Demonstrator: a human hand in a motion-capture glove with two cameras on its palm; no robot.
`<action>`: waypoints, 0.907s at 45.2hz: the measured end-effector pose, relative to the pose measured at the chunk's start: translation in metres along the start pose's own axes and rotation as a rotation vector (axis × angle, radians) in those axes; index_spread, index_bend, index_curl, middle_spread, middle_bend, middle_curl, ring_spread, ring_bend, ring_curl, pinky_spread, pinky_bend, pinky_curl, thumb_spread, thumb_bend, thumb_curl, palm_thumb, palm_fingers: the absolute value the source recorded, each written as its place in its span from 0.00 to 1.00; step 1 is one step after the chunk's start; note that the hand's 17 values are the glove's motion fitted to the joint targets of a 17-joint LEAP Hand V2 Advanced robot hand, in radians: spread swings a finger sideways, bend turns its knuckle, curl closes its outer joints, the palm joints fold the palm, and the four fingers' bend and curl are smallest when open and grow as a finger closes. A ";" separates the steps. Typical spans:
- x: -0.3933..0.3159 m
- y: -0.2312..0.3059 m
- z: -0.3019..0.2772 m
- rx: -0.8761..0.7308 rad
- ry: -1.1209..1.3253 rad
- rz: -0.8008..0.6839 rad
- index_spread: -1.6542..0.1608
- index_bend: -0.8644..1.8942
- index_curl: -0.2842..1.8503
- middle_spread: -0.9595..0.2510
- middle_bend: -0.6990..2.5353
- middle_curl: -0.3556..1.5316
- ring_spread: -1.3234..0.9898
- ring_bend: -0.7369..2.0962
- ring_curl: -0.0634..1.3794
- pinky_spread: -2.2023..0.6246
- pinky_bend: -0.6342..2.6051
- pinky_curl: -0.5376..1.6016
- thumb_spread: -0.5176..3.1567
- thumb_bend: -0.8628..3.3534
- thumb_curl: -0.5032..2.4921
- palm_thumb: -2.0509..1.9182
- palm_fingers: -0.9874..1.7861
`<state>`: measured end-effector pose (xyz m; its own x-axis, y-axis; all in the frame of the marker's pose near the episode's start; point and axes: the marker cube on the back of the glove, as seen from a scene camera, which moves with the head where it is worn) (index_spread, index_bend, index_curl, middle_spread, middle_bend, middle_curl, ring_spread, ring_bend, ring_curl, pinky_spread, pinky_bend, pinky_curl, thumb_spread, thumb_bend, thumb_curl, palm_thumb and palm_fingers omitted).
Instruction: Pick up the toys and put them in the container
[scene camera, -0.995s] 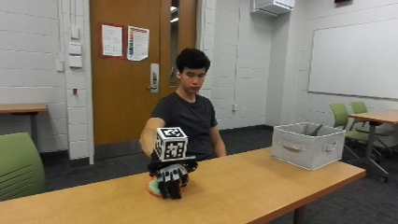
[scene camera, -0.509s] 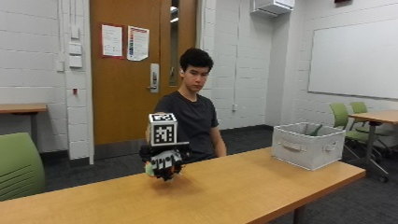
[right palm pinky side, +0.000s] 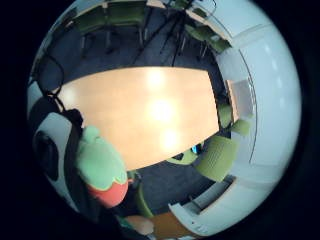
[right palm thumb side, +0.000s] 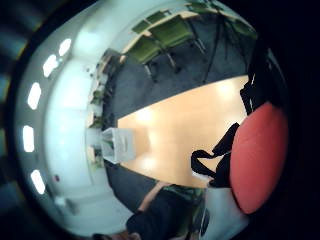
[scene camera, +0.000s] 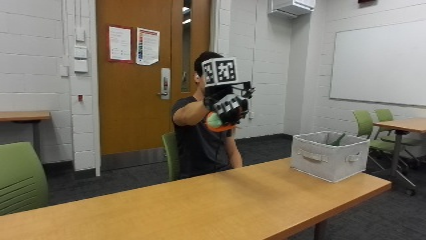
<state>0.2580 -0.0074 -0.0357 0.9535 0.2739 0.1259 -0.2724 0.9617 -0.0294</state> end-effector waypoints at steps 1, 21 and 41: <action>-0.013 -0.002 -0.004 0.010 0.002 -0.028 0.64 0.39 0.68 0.49 0.51 0.49 0.39 0.68 0.40 0.62 0.47 0.43 0.34 0.26 0.43 0.68 0.75; -0.324 0.028 -0.016 0.073 -0.034 -0.533 0.62 0.37 0.79 0.48 0.50 0.52 0.39 0.68 0.41 0.62 0.47 0.44 0.34 0.26 0.48 0.67 0.74; -0.515 0.063 0.046 0.113 -0.077 -0.779 0.62 0.37 0.85 0.48 0.49 0.54 0.39 0.68 0.40 0.62 0.47 0.44 0.34 0.25 0.53 0.67 0.74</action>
<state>-0.2560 -0.0886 -0.0564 0.8647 -0.4831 0.1373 0.4544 0.8689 0.1962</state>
